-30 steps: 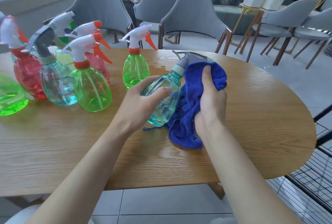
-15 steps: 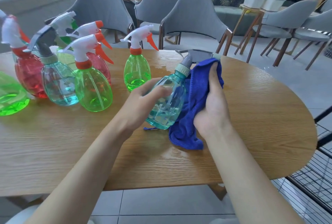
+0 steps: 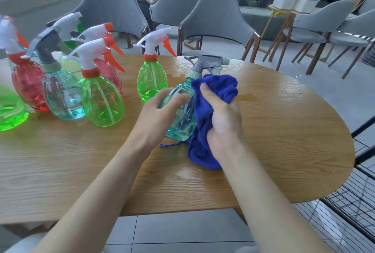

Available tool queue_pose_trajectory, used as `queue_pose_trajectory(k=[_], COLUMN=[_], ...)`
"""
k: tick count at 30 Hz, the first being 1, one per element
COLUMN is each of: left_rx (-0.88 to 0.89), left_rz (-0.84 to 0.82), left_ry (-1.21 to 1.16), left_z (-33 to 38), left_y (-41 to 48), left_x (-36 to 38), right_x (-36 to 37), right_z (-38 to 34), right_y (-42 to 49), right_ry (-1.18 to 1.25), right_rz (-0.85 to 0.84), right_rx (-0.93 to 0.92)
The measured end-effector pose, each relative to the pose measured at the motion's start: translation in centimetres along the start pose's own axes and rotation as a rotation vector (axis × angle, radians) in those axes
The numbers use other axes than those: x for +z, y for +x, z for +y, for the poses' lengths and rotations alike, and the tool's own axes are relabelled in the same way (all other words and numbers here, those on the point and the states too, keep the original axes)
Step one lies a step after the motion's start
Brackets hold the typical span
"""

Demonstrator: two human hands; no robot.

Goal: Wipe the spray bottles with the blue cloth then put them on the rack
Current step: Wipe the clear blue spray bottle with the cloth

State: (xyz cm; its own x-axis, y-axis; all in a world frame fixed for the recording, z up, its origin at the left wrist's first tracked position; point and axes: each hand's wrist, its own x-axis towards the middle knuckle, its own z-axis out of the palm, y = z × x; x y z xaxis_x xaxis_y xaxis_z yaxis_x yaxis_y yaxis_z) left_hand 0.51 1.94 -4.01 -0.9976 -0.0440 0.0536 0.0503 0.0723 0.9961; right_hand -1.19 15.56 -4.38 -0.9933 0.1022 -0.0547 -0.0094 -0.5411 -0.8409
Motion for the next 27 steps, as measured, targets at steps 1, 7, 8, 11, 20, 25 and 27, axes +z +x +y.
queue_pose_trajectory(k=[1,7,8,11,20,25,27], left_rx=[0.004,0.071,0.077,0.093,0.185,0.336,0.363], left_rz=[0.010,0.111,0.138,0.171,0.229,0.226,0.214], left_ry=[-0.021,-0.071,-0.065,0.007,0.231,0.470,0.506], left_z=[0.0,0.5,0.4,0.1,0.1,-0.6,-0.6], left_y=[-0.1,0.0,0.0,0.3,-0.5,-0.9,-1.0], left_x=[0.1,1.1,1.1,0.8,1.0,1.3,1.4], right_x=[0.3,1.4,1.6,1.8,2.1,1.2,0.9], right_z=[0.1,0.8,1.2,2.6,2.4,0.4,-0.3], right_y=[-0.2,-1.6,-1.9,-2.6,-2.5,-1.1,-0.8], right_ry=[-0.015,-0.243,-0.344,-0.544,-0.728,-0.600,-0.499], right_rz=[-0.002,-0.082,-0.106,-0.179,-0.131,-0.111,-0.133], right_rx=[0.002,-0.064,-0.132,-0.335,-0.446,-0.193,-0.139])
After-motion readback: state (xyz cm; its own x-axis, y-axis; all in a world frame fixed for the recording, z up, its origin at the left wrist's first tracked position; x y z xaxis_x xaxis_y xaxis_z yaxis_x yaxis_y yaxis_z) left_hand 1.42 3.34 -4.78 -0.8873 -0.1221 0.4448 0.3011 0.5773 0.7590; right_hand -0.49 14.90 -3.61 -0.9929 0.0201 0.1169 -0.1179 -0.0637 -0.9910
